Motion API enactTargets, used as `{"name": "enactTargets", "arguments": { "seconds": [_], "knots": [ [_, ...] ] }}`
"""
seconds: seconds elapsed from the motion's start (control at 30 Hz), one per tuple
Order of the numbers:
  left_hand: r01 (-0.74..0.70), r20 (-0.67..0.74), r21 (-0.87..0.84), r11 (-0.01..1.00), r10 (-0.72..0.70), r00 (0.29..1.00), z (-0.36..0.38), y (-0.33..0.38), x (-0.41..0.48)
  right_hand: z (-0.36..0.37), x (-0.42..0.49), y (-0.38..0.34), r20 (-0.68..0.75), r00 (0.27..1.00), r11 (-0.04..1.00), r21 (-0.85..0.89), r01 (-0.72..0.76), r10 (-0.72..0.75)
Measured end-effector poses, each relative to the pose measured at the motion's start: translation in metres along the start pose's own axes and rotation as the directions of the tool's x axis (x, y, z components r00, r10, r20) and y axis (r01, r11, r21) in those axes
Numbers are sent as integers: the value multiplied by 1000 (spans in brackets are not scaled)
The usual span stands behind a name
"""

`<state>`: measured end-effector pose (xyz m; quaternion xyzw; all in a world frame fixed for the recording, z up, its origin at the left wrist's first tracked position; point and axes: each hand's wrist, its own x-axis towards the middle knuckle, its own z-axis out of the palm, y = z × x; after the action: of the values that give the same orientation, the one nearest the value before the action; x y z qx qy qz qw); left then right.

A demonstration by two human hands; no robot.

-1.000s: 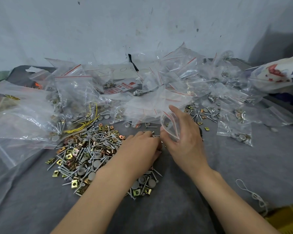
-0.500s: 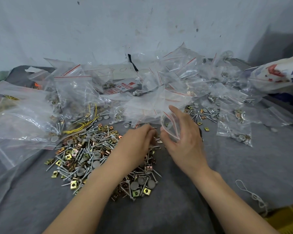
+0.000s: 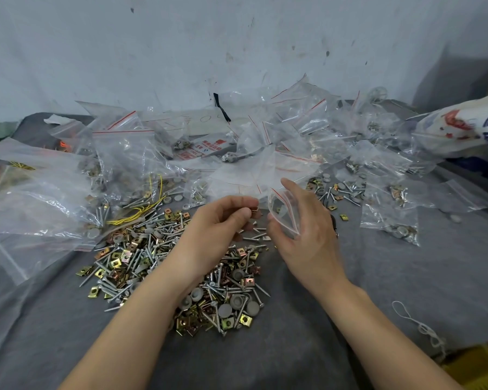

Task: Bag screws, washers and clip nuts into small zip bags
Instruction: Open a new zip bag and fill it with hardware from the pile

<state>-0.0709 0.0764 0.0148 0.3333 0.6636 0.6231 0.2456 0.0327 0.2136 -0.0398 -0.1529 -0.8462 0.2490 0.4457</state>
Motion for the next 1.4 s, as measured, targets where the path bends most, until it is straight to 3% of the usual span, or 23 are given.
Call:
{"name": "enactTargets", "arguments": {
  "seconds": [0.3,0.53,0.7,1.0,1.07,1.17,1.23,1.3,1.4],
  "knots": [
    [-17,-26,-53,998,15,1000,0,3,-1,1,0,1,-10,1000,1000,14,0,0],
    [-184,-100,65,981,189,977,4,17,-5,-1,0,-1,17,999,999,22,-34,33],
    [-300,-49,172,938,312,949,17,26,-11,-1,-1,-3,21,1000,1000,2,-23,23],
    [-311,-9,382,870,339,941,28,17,-11,-1,0,-1,8,1000,1000,18,1,-2],
    [-318,-3,501,805,370,929,26,16,-11,0,-1,0,3,1000,1000,6,13,-13],
    [-350,58,765,541,482,874,24,18,-12,0,-2,0,1,1000,1000,3,21,-21],
    [-375,103,821,431,534,839,26,20,-13,0,-1,0,2,1000,1000,8,25,-25],
    [-413,119,776,476,532,838,27,20,-13,0,0,0,22,999,999,15,39,-40],
    [-427,114,650,628,475,872,28,19,-11,-2,0,1,53,997,998,12,54,-55]
  ]
}}
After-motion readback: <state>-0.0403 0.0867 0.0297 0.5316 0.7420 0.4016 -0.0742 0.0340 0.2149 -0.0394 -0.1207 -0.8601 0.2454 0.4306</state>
